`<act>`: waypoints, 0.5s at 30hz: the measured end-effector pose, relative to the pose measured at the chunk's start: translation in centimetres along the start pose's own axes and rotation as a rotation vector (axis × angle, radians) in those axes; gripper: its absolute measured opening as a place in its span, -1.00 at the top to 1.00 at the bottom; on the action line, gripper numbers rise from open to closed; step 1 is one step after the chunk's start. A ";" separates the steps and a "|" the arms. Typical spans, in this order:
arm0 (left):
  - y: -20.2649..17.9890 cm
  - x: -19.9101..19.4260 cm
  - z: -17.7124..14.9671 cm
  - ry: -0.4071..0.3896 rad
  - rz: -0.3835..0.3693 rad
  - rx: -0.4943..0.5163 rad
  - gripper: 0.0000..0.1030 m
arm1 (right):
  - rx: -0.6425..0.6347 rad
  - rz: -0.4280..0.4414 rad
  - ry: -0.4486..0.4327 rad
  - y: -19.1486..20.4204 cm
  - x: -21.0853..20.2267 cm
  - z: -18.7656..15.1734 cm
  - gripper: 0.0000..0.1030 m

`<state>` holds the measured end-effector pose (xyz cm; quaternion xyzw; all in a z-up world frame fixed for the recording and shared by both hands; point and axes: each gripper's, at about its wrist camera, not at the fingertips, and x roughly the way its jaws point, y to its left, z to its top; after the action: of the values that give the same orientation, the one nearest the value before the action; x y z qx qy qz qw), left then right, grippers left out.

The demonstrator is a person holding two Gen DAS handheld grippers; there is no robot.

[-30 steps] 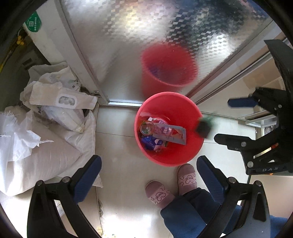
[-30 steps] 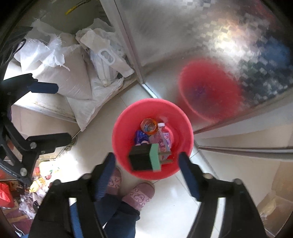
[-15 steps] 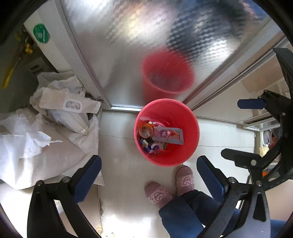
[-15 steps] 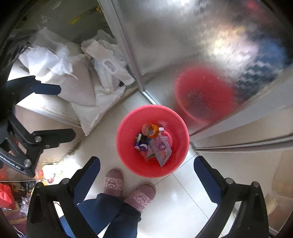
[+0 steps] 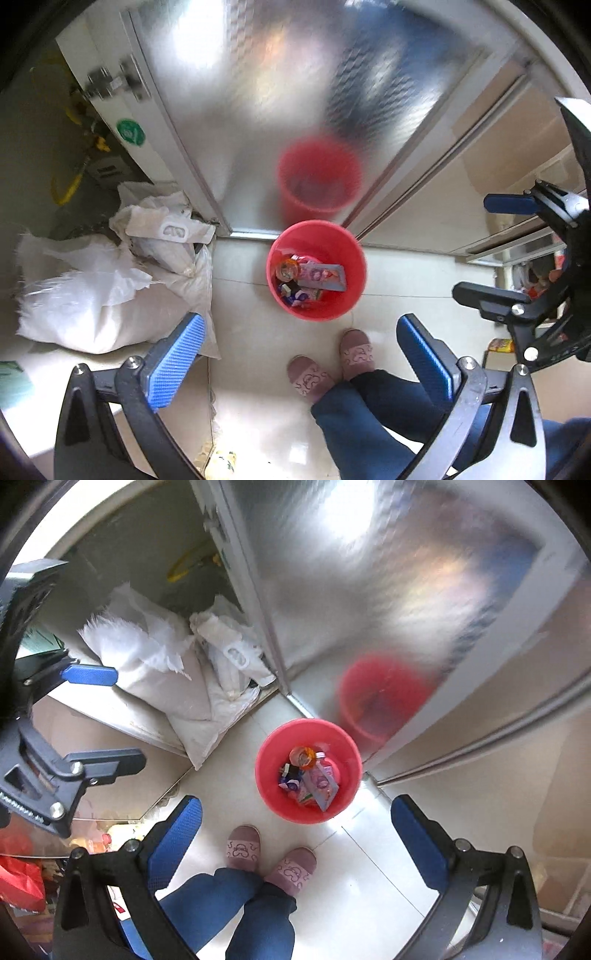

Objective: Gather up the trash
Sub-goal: 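Raise both tools back up to the counter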

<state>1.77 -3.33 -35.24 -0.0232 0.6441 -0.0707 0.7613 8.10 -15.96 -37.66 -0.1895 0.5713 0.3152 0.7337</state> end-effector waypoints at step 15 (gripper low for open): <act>-4.0 -17.7 2.6 -0.112 0.066 0.005 -1.00 | 0.084 0.006 -0.133 0.7 -15.1 2.2 -0.99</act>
<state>1.17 -5.04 -17.01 -0.0041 0.6005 -0.0459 0.7983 6.96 -17.72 -22.53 -0.1356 0.5344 0.3052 0.7764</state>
